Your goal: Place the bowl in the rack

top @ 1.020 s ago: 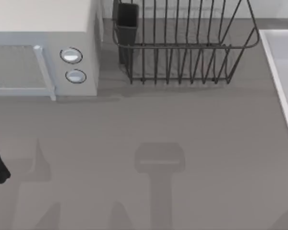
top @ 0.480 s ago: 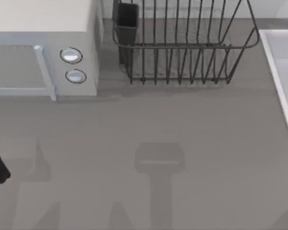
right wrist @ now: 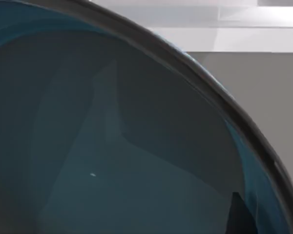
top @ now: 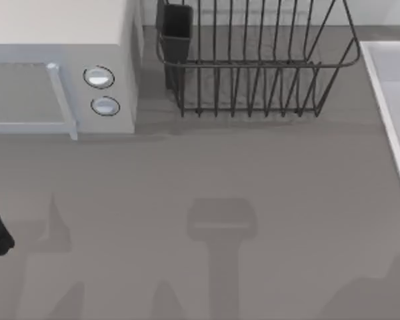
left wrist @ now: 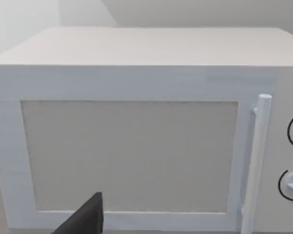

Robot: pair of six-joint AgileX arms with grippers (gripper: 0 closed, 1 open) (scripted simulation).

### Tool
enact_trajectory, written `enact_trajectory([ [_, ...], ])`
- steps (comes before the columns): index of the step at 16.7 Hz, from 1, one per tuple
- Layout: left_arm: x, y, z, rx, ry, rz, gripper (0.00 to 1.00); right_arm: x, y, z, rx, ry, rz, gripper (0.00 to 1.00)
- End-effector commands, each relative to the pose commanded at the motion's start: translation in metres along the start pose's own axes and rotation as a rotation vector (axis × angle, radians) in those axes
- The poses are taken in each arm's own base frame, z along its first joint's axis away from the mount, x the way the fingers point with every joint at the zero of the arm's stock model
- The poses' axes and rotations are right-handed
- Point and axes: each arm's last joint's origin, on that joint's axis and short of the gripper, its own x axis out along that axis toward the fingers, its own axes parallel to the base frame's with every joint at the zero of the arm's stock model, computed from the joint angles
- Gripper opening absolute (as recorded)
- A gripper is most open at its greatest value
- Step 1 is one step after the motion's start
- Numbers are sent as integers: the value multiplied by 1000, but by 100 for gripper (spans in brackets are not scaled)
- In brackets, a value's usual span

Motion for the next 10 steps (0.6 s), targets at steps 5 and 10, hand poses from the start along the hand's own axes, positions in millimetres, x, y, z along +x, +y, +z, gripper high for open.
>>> enact_trajectory([
  [5,0,0,0,0,0,0,100,-81,8,-7,3,11,6,0],
  [10,0,0,0,0,0,0,100,-116,16,-16,3,-17,-13,0],
])
